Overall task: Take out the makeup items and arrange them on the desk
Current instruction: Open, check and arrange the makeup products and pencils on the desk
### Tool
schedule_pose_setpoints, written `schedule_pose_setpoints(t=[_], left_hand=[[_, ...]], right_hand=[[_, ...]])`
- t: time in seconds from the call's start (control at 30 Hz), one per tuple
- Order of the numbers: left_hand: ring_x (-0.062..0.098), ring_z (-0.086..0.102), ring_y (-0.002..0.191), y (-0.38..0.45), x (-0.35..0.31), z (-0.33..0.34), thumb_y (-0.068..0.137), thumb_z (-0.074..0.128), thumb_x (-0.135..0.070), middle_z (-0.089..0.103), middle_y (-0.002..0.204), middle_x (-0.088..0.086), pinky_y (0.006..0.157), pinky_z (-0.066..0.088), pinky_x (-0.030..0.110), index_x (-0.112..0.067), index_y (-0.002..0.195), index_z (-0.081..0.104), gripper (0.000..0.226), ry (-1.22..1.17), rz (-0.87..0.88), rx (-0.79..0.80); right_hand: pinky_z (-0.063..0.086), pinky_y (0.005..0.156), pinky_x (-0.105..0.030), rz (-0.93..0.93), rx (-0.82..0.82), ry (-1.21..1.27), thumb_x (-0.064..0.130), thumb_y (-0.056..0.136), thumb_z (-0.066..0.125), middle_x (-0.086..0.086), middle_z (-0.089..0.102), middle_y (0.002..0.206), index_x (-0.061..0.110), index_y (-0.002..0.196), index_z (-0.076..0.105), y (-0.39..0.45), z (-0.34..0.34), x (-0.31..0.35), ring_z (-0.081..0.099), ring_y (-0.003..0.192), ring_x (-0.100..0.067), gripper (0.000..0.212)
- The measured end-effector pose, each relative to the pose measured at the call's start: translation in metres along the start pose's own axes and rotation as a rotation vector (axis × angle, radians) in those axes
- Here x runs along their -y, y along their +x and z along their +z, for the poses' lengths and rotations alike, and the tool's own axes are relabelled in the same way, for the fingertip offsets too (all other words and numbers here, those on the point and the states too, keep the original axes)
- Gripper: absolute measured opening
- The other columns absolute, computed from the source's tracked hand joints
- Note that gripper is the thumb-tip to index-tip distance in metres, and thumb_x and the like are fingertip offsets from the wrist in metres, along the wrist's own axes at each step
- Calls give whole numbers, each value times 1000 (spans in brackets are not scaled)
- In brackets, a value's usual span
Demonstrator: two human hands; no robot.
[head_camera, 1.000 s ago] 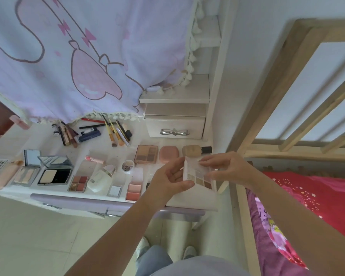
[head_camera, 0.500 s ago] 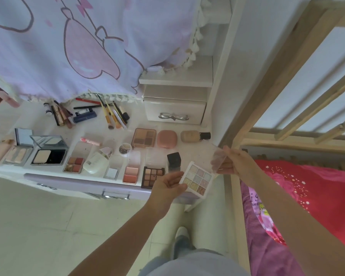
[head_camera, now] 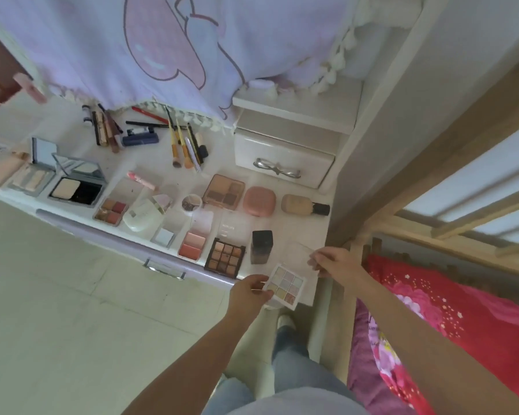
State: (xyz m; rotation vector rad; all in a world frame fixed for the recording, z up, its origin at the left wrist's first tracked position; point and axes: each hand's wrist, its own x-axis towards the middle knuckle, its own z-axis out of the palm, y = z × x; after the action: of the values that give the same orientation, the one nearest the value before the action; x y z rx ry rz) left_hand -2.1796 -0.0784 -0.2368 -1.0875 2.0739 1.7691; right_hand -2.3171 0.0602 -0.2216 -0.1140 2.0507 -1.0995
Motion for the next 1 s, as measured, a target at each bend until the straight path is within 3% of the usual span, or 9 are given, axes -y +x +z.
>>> schedule_pose_setpoints(t=[0.2,0.33,0.47,0.6,0.63,0.7,0.77,0.93,1.0], left_hand=[[6,52,80,9,-7,24,88,59,-12,66,112,7,68,39,-1,-8,120,58,32,167,-13,-186],[6,52,85,8,-8,38,90,57,-16,58,122,6,80,39,11,-11,126,53,37,199,-69,-274],[10,54,85,8,-5,46,89,58,-12,52,123,8,83,43,14,-7,121,57,33,167,-121,-375],[10,53,87,8,-4,50,89,57,-11,54,119,7,83,42,15,-6,121,56,33,191,-132,-393],[11,54,88,8,-5,51,89,56,-11,54,120,7,83,42,15,-6,122,55,33,202,-137,-389],[13,57,92,8,-7,50,90,55,-11,52,123,6,84,42,15,-7,123,54,34,240,-136,-377],[12,55,91,7,-7,48,90,54,-11,50,124,6,81,40,13,-8,124,52,34,302,-131,-365],[15,55,109,-5,-9,45,93,48,-20,46,131,1,89,43,19,-15,131,46,38,485,-105,-331],[13,54,112,-10,-14,45,95,44,-23,46,133,-1,90,43,19,-17,132,45,38,557,-63,-328]], right_hand=[[51,57,-11,-42,95,-74,12,95,44,2,61,78,13,85,58,37,-22,6,55,69,-11,17],[50,54,-10,-20,157,-53,11,93,47,-2,58,72,1,94,63,51,-26,10,54,64,-12,18],[45,63,-20,-75,163,-128,11,93,48,-5,52,63,-15,95,61,57,-29,10,48,59,-13,29],[37,60,-23,-166,208,-282,14,95,41,-2,46,55,0,70,58,59,-31,17,42,54,-13,34],[36,61,-23,-194,215,-350,16,96,39,-1,46,56,2,76,60,60,-31,18,43,56,-13,33],[36,65,-21,-227,229,-501,23,97,38,-5,60,74,4,112,60,63,-32,22,53,75,-18,33],[36,72,-22,-289,190,-680,26,96,39,-14,65,102,7,122,55,67,-34,25,55,92,-22,36],[41,69,-34,-708,-169,-809,16,84,55,-24,61,81,-4,96,63,75,-49,30,57,82,-41,25],[43,79,-40,-667,-193,-900,17,82,61,-26,59,96,-5,107,59,89,-53,27,54,93,-42,34]])
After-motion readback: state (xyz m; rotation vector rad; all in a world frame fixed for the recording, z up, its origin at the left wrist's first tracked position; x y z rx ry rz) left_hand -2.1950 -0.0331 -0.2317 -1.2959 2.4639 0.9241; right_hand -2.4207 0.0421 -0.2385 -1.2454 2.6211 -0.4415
